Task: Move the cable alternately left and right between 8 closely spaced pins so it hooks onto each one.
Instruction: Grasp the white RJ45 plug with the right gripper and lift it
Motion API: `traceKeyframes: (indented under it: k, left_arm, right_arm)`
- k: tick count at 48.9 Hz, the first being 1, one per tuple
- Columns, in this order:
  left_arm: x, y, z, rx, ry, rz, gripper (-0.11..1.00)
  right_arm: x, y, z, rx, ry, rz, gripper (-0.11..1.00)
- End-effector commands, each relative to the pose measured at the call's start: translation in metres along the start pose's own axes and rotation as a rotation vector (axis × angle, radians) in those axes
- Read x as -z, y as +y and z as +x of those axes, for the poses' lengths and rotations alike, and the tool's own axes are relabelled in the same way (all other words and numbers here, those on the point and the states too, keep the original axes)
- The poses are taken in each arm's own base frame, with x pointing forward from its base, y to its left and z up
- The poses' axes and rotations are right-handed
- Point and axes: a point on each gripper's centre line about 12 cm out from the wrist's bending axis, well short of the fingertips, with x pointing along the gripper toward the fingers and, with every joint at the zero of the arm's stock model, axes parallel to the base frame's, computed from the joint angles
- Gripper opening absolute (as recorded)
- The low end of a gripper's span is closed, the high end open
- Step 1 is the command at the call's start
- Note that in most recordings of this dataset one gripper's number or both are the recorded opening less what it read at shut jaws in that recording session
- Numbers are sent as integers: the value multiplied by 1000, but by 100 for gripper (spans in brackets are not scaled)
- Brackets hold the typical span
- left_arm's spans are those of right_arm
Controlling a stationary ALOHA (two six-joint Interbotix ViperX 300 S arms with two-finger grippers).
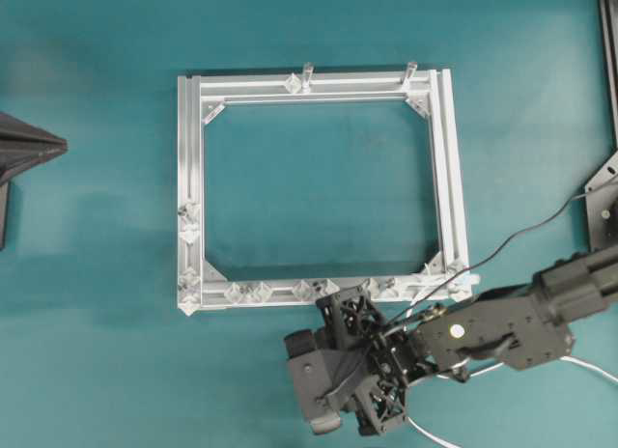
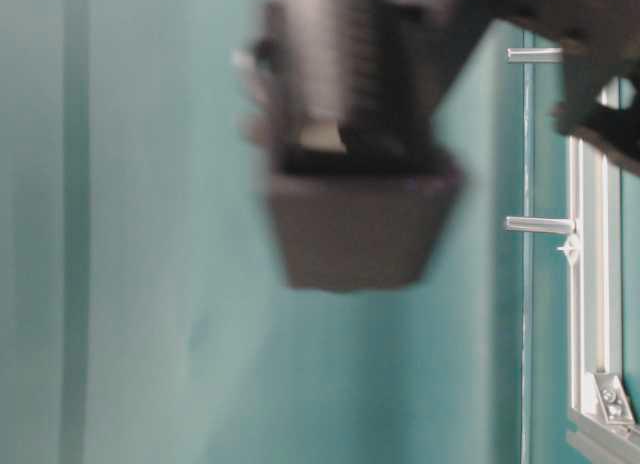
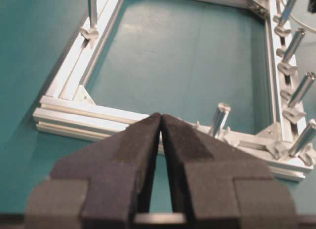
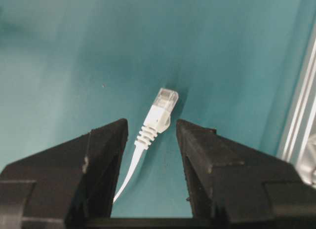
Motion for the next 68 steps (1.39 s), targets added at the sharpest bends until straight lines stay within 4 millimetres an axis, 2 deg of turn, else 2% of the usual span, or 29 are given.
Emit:
traceKeyframes:
  k: [1, 18, 30, 34, 37, 39, 46, 58, 68]
  left_arm:
    - [-4, -1, 0, 3, -3, -7, 13]
    - [-4, 0, 0, 1, -3, -7, 13]
    - [-4, 0, 0, 1, -3, -6, 13]
    - [-3, 0, 0, 1, -3, -7, 13]
    - [-3, 0, 0, 1, -6, -7, 13]
    - [-3, 0, 0, 1, -4, -7, 13]
    - [-3, -1, 0, 3, -4, -7, 13]
    - [-2, -1, 0, 3, -4, -7, 13]
    - [-2, -1, 0, 3, -4, -7, 13]
  right_arm:
    - [-11, 6, -4, -12, -30, -2, 47]
    - [-2, 2, 18, 4, 16, 51, 47]
    - [-7, 4, 22, 4, 13, 51, 45]
    - [-8, 3, 21, 12, 30, 53, 38]
    - [-8, 3, 20, 22, 52, 52, 24]
    - [-9, 4, 18, 29, 66, 51, 18]
    - [-15, 4, 9, 54, 114, 53, 18]
    - [-28, 5, -18, 70, 128, 75, 18]
    - [-28, 3, -40, 97, 141, 244, 18]
